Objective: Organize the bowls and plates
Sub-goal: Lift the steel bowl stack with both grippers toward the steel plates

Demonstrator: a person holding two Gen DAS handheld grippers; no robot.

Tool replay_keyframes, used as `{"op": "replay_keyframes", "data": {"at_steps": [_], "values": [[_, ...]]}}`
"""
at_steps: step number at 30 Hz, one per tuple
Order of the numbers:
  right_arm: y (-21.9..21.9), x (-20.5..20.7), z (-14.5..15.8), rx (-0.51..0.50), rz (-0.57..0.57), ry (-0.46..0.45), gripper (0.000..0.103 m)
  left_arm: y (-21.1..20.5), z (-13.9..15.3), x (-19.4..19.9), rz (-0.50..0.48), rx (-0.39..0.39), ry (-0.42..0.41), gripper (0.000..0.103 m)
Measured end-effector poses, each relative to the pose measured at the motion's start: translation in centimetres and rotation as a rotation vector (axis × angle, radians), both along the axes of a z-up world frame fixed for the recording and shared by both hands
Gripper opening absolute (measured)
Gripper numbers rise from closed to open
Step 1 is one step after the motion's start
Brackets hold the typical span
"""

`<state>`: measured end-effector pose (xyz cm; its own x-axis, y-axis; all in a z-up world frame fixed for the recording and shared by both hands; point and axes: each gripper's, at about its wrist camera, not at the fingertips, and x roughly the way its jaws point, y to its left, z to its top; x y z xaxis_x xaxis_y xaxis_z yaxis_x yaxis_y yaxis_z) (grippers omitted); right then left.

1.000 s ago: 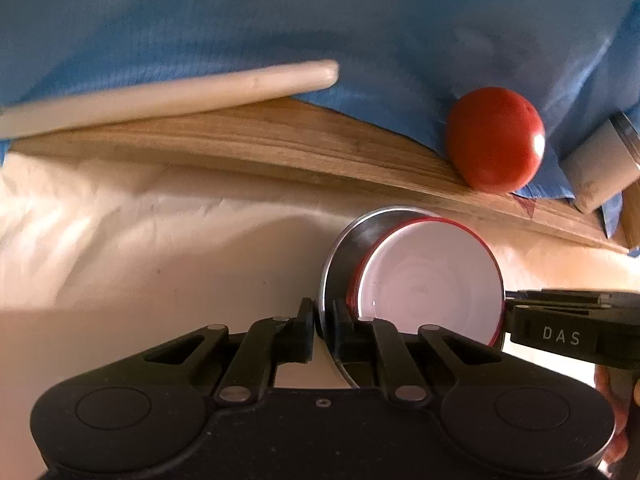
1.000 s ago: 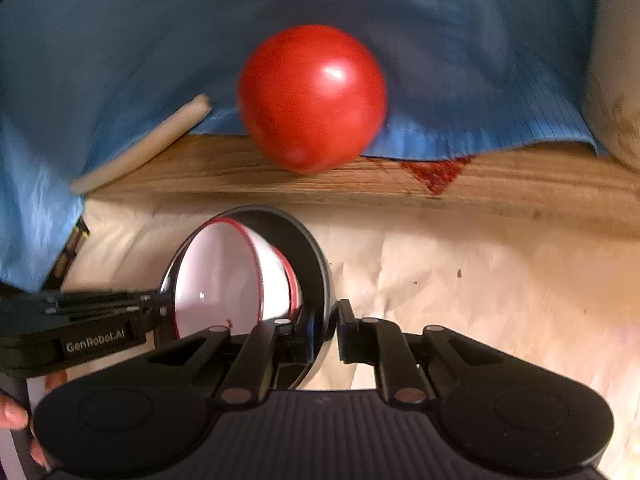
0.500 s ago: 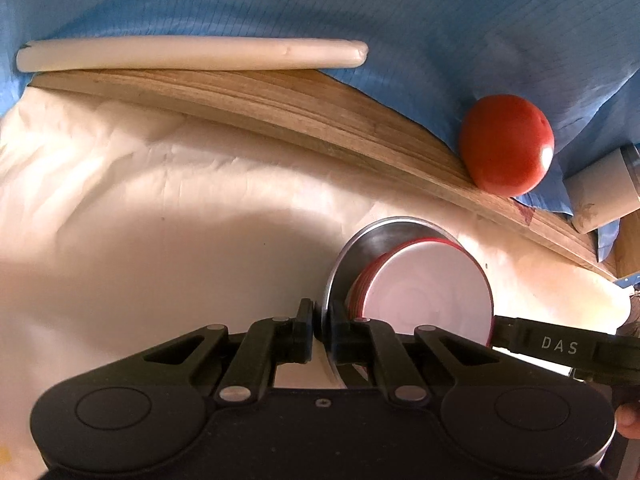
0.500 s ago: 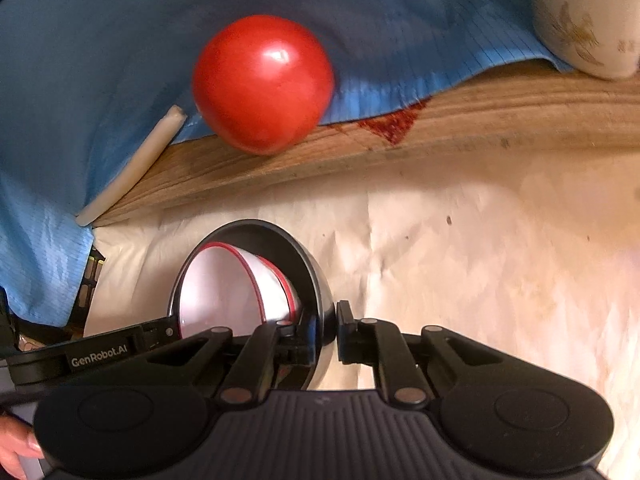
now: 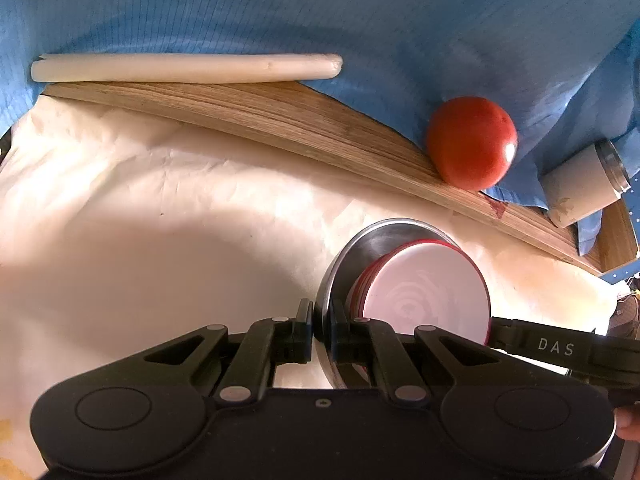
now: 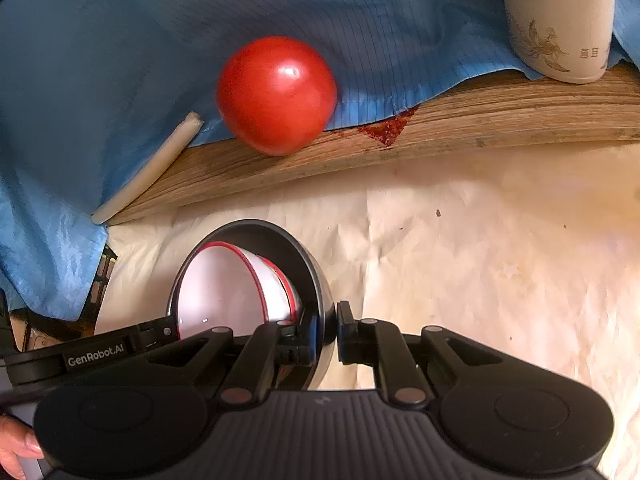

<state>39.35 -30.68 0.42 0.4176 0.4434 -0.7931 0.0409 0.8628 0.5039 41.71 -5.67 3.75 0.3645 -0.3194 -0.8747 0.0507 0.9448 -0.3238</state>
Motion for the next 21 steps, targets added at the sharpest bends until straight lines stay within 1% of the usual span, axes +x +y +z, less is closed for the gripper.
{"op": "replay_keyframes", "data": {"at_steps": [21], "values": [[0.5,-3.3,1.0,0.0,0.012,-0.022,0.011,0.3,1.0,-3.0,0.0,-0.004,-0.016,0.006]]}}
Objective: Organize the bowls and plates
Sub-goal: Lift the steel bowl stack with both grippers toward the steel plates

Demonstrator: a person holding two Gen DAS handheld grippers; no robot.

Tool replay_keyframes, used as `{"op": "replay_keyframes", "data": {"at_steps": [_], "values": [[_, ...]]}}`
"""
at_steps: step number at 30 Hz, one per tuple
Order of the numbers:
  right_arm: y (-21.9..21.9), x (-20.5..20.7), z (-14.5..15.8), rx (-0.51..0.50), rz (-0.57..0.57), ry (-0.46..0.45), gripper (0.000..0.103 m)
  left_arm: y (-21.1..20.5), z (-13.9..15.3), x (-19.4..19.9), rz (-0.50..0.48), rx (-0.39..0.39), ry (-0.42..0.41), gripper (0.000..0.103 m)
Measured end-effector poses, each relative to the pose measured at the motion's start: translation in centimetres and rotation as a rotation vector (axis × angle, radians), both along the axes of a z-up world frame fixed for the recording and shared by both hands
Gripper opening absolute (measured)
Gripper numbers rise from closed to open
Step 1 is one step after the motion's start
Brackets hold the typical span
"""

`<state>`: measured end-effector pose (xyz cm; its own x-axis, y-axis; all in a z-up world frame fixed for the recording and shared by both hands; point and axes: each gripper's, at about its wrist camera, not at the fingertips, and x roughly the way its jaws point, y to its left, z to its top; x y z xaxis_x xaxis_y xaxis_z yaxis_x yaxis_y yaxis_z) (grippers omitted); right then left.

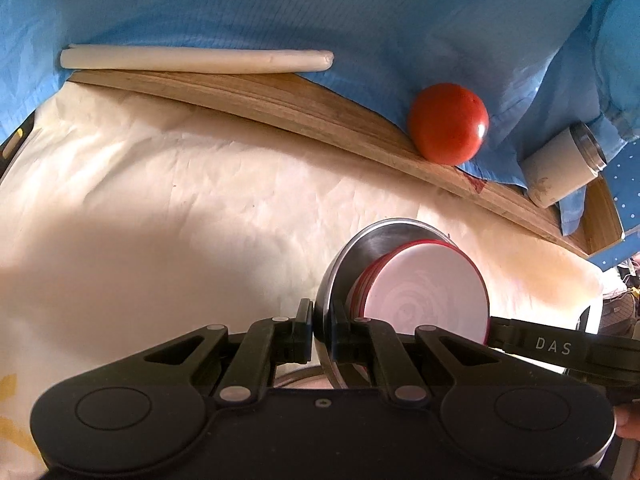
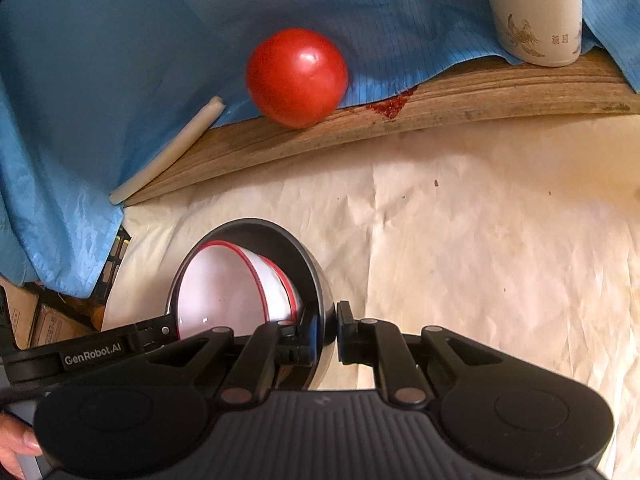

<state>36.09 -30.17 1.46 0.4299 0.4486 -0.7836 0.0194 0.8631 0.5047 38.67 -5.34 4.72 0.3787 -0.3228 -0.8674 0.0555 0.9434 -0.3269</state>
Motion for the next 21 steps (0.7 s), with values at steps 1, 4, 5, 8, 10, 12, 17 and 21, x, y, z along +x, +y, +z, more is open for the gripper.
{"op": "replay_keyframes", "data": {"at_steps": [1,4,5,8,10,12,17,21], "values": [[0.0,-0.3,0.1,-0.001,0.001,-0.001,0.011,0.1,0.1,-0.2,-0.001,-0.001,0.0,0.006],[0.1,-1.1,0.2,-0.002,0.005,-0.006,0.011,0.3,0.3,-1.0,-0.003,-0.002,-0.004,0.007],[0.2,-1.4,0.3,-0.003,0.007,-0.007,0.011,0.4,0.4,-1.2,-0.004,-0.001,-0.005,0.007],[0.3,-2.1,0.5,-0.005,0.011,-0.009,0.011,0.7,0.7,-2.1,-0.007,-0.002,-0.007,0.007],[0.5,-2.5,0.6,-0.008,0.014,-0.011,0.012,0.8,0.8,-2.5,-0.007,-0.004,-0.008,0.007],[0.6,-3.0,0.7,-0.011,0.017,-0.014,0.012,0.9,0.8,-3.1,-0.008,-0.004,-0.01,0.007],[0.8,-4.2,0.7,-0.012,0.023,-0.016,0.012,1.2,0.9,-4.1,-0.008,-0.006,-0.01,0.007],[1.2,-5.1,0.8,-0.018,0.032,-0.018,0.012,1.4,1.0,-4.7,-0.007,-0.007,-0.012,0.007]]}}
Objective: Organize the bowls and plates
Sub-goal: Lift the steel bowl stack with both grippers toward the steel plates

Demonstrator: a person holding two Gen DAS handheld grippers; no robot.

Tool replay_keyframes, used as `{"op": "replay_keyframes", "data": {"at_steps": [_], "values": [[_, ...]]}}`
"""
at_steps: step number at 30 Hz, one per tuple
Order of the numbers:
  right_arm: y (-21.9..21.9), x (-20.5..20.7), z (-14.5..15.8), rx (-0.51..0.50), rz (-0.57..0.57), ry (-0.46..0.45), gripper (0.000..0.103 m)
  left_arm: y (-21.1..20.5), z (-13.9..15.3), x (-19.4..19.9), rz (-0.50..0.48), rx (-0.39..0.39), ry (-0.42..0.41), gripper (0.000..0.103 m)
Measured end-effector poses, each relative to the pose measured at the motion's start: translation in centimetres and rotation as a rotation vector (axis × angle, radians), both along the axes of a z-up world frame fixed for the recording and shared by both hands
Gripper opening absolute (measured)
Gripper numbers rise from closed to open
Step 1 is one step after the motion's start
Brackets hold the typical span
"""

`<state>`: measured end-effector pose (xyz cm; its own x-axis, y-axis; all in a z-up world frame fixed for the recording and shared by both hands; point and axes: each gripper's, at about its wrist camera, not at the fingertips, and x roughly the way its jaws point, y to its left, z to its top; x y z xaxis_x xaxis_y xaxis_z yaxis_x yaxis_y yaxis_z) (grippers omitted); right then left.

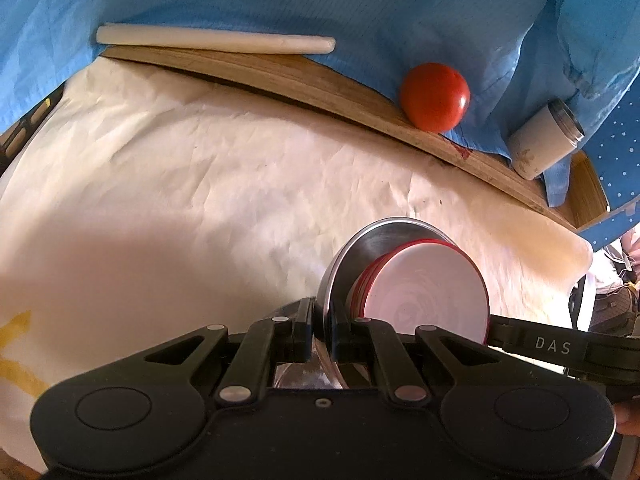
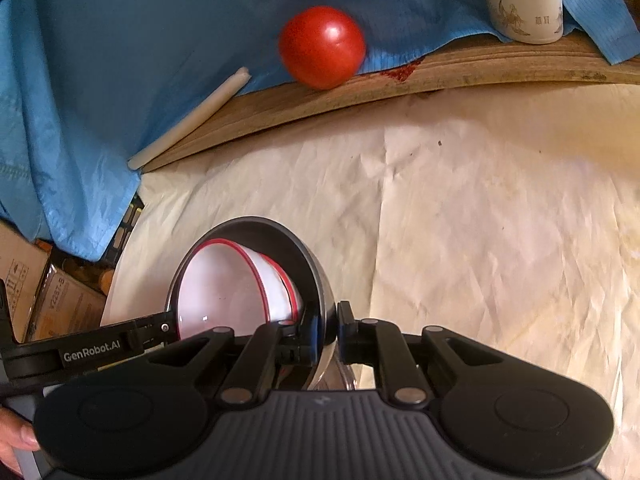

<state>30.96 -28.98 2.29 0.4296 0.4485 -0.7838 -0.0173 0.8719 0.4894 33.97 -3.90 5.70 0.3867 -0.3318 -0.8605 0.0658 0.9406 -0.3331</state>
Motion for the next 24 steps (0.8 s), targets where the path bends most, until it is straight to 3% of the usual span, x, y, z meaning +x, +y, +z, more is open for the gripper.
{"op": "replay_keyframes", "data": {"at_steps": [24], "values": [[1.9,-3.5,-0.5,-0.009,0.043,0.01,0.012,1.7,0.0,-3.7,-0.013,0.023,0.012,0.007]]}}
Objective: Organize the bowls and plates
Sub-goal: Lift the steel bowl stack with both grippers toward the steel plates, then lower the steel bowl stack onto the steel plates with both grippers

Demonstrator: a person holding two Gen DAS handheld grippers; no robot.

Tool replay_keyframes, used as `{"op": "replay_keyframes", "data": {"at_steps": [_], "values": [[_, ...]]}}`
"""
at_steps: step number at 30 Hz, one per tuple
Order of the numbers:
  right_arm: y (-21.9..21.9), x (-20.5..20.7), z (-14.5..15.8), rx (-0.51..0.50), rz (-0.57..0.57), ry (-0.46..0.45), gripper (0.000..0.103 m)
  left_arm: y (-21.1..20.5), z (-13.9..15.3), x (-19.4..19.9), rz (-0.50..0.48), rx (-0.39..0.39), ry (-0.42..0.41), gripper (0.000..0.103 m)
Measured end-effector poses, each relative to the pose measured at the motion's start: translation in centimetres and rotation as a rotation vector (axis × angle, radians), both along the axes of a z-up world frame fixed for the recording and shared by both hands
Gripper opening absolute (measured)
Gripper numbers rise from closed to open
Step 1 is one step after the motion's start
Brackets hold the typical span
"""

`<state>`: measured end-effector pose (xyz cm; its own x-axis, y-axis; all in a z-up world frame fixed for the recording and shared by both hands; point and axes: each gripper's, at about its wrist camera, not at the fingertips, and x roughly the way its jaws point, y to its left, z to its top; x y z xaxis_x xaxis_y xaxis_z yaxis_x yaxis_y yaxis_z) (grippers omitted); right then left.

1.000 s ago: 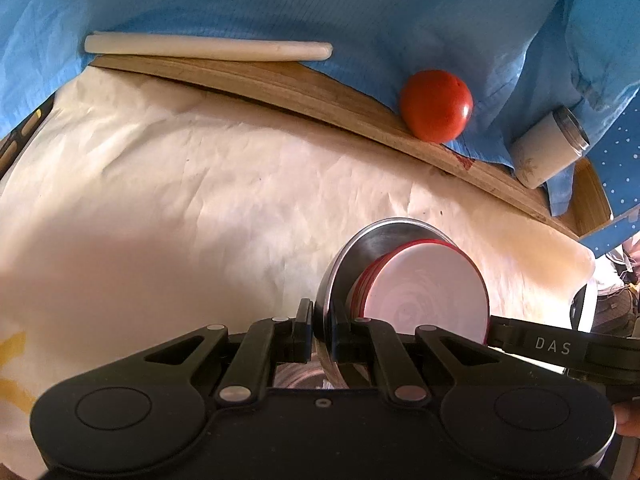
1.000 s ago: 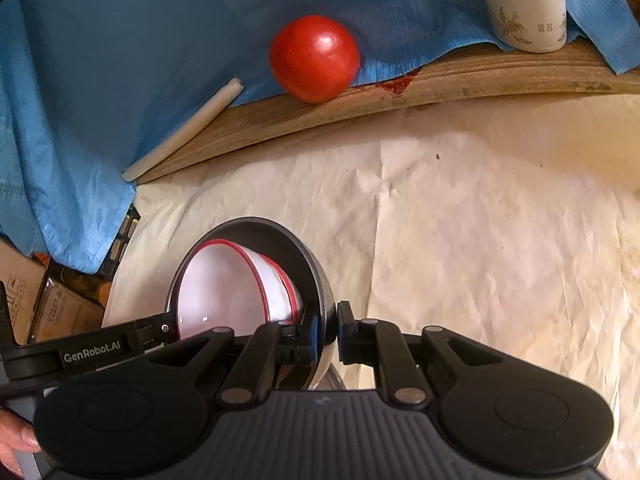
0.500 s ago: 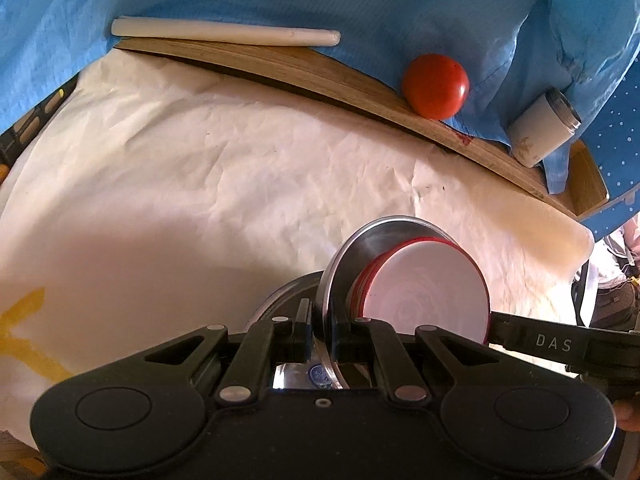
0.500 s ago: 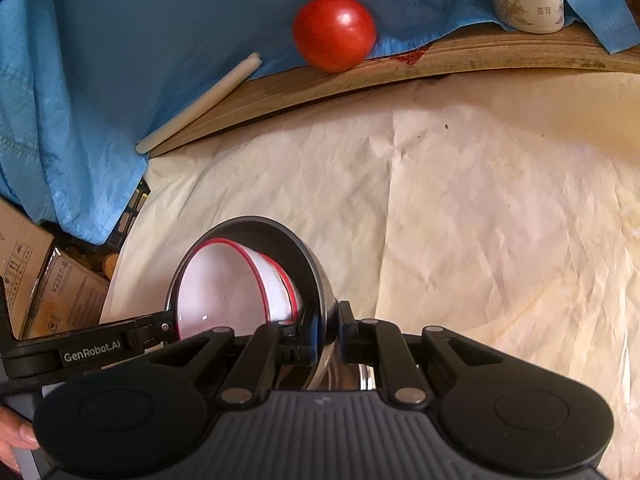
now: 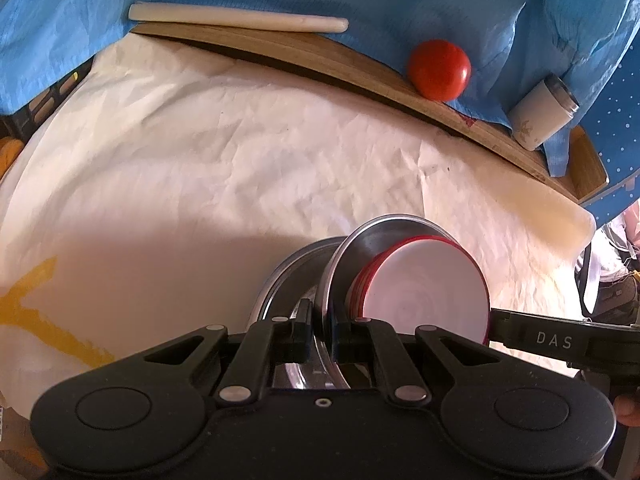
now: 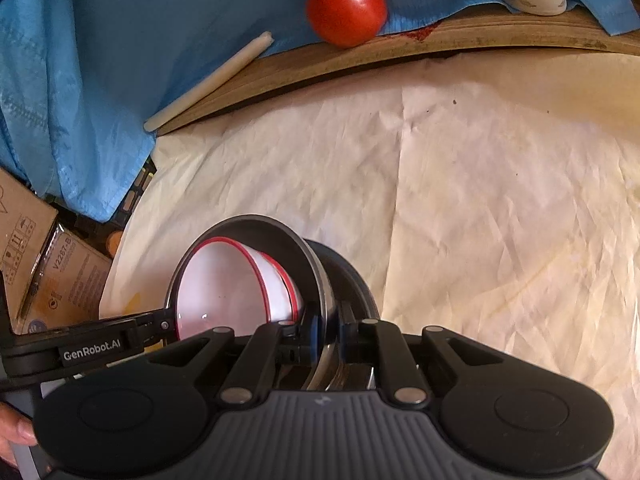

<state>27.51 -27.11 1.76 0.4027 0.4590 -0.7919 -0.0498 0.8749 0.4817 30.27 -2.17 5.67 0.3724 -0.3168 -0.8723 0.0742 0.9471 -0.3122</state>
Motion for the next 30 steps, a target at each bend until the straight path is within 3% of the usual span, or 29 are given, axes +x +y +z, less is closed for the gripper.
{"op": "replay_keyframes", "data": {"at_steps": [30], "values": [[1.7,-1.2,-1.6,-0.02,0.042,0.031,0.012,1.3,-2.0,-1.6,0.017,0.004,0.04,0.007]]}}
